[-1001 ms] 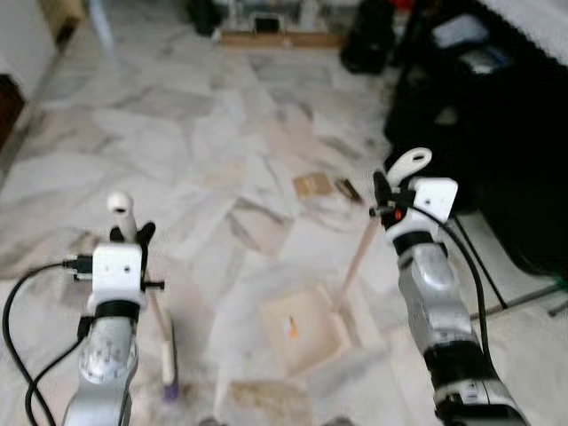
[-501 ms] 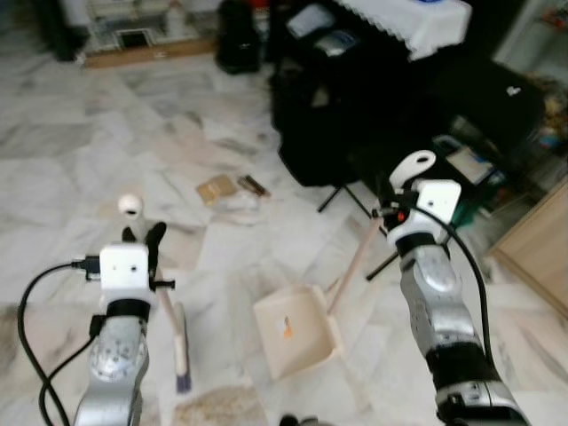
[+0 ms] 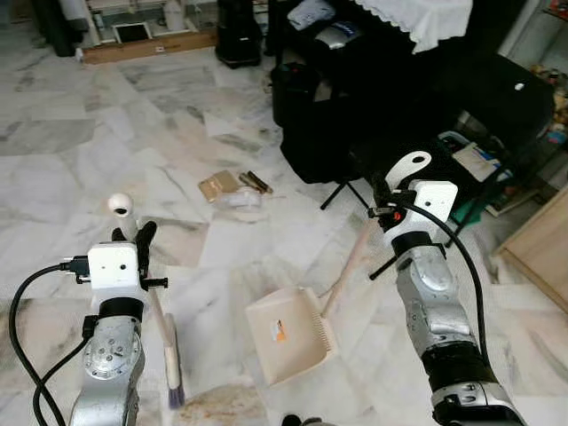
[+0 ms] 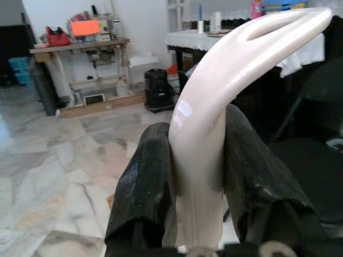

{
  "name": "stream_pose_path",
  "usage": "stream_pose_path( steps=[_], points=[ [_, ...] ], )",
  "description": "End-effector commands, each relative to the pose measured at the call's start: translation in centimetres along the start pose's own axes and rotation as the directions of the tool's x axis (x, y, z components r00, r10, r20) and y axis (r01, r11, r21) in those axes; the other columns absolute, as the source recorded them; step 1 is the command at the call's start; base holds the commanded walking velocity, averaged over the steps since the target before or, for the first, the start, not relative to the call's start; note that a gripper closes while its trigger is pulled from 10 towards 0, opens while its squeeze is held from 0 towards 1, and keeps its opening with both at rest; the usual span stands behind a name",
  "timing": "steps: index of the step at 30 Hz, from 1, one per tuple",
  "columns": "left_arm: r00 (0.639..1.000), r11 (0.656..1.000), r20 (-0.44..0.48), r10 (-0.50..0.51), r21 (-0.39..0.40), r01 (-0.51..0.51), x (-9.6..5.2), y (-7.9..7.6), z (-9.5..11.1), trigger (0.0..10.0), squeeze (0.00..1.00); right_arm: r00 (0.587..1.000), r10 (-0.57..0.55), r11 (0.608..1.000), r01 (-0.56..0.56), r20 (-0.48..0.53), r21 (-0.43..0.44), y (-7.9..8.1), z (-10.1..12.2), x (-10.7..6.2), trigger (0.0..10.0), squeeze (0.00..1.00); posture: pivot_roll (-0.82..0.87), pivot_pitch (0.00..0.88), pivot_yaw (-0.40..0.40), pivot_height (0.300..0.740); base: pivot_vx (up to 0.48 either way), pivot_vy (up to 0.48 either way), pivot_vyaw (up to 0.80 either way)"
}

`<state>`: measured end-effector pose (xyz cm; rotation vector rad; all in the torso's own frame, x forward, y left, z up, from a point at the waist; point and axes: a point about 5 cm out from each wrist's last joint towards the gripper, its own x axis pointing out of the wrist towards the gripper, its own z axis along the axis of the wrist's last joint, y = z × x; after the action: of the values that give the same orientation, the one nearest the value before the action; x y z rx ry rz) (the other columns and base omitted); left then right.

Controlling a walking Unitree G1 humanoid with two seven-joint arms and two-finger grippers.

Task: Sweep floor

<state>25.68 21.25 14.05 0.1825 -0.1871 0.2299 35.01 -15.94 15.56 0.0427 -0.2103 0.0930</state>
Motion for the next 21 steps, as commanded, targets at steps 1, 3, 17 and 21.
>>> stream_pose_path(
  steps=[1, 3, 17, 21],
  points=[
    [0.999, 1.0, 0.036, 0.019, -0.01, -0.018, 0.0, 0.3, 0.9, 10.0, 0.0, 0.998, 0.005, 1.0, -0.005, 0.061, -0.007, 0.0, 1.4, 0.3, 10.0, 0.0, -0.03, 0.171, -0.054, 0.74, 0.3, 0.0, 0.0],
    [0.999, 0.999, 0.02, 0.037, -0.033, -0.036, -0.3, 0.5, 0.6, 10.0, 0.0, 0.998, 0.005, 1.0, -0.005, 0.062, -0.007, 0.1, 1.4, 0.2, 10.0, 0.0, -0.03, 0.17, -0.052, 0.74, 0.304, 0.0, 0.0],
    [1.0, 1.0, 0.011, 0.008, 0.0, -0.008, -1.1, 1.2, 0.6, 10.0, 0.0, 0.995, -0.014, 0.991, 0.027, 0.094, -0.134, -1.1, 1.4, -1.6, 10.0, 0.0, -0.03, 0.164, -0.042, 0.74, 0.312, 0.0, 0.0],
    [1.0, 1.0, 0.012, 0.009, -0.002, -0.009, -1.1, 1.2, 0.6, 10.0, 0.0, 0.995, -0.017, 0.99, 0.03, 0.094, -0.135, -1.0, 1.4, -1.6, 10.0, 0.0, -0.04, 0.16, -0.041, 0.74, 0.315, 0.0, 0.0]
  ],
)
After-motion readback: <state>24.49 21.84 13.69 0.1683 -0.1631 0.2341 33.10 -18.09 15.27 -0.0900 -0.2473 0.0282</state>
